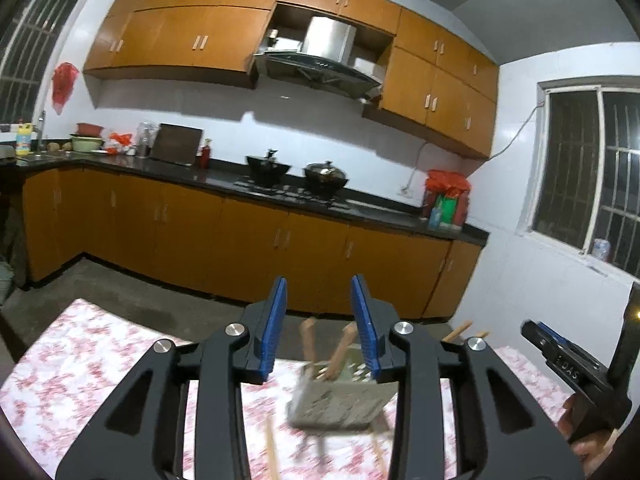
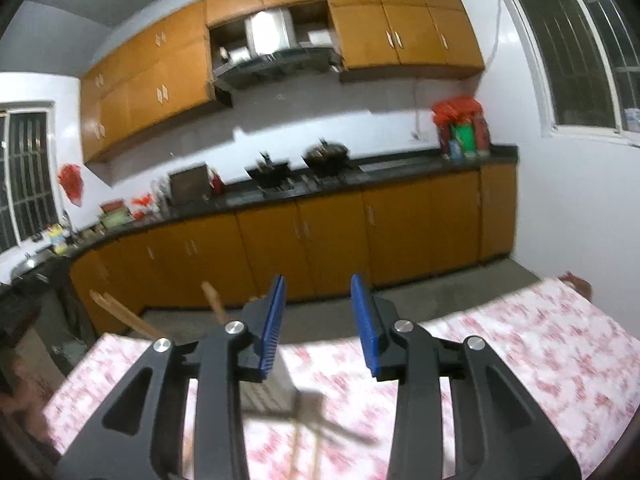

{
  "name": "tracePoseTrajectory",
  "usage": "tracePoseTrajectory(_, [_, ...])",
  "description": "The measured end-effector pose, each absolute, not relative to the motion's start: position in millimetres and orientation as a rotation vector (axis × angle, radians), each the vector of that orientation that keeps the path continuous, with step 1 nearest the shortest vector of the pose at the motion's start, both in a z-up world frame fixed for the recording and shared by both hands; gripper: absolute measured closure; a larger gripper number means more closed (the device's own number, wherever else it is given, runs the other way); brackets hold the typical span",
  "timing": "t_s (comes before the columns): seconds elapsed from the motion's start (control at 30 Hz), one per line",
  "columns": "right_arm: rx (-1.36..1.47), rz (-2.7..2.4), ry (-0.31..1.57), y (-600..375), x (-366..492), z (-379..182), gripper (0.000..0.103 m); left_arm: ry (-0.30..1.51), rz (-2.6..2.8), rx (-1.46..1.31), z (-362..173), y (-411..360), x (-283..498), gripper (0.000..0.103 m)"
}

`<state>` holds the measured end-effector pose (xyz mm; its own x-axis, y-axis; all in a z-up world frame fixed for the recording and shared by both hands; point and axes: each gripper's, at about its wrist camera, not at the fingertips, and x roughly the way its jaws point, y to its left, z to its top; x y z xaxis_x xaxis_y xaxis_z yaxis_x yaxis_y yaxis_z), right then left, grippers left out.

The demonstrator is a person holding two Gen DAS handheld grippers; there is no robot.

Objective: Organize utensils
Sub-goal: 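Lower the left tool onto a loose chopstick and close it while the right tool grasps another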

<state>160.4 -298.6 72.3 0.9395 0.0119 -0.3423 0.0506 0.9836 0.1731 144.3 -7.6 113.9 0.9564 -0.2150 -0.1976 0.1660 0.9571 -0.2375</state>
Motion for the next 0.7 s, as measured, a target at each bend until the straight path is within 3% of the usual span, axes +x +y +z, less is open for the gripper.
tracePoseTrajectory(0.2, [0.182,-0.015,0.653,-311.1,171.6,-3.2,0.069,0.387,-0.081,-0.161,55.2,11.5,136.9,0.063])
tracePoseTrajectory(0.33, [0.176,0.102,0.843,-290.7,169.1,-57.3,0.081,0.568,-0.072,-0.128,-2.5,12.3,141.0,0.063])
tracePoseTrajectory(0.47, [0.153,0.164,0.921,-269.2,160.0,-85.9,0.082,0.714,-0.109,-0.145,-48.8,9.3,138.0,0.065])
tracePoseTrajectory(0.67, [0.094,0.179,0.956,-246.8,150.6,-106.1,0.082,0.809,-0.169,-0.169,-75.5,2.6,130.6,0.068])
tracePoseTrajectory(0.7, [0.080,0.172,0.961,-246.5,152.6,-107.6,0.086,0.816,-0.175,-0.171,-77.1,0.3,130.6,0.069])
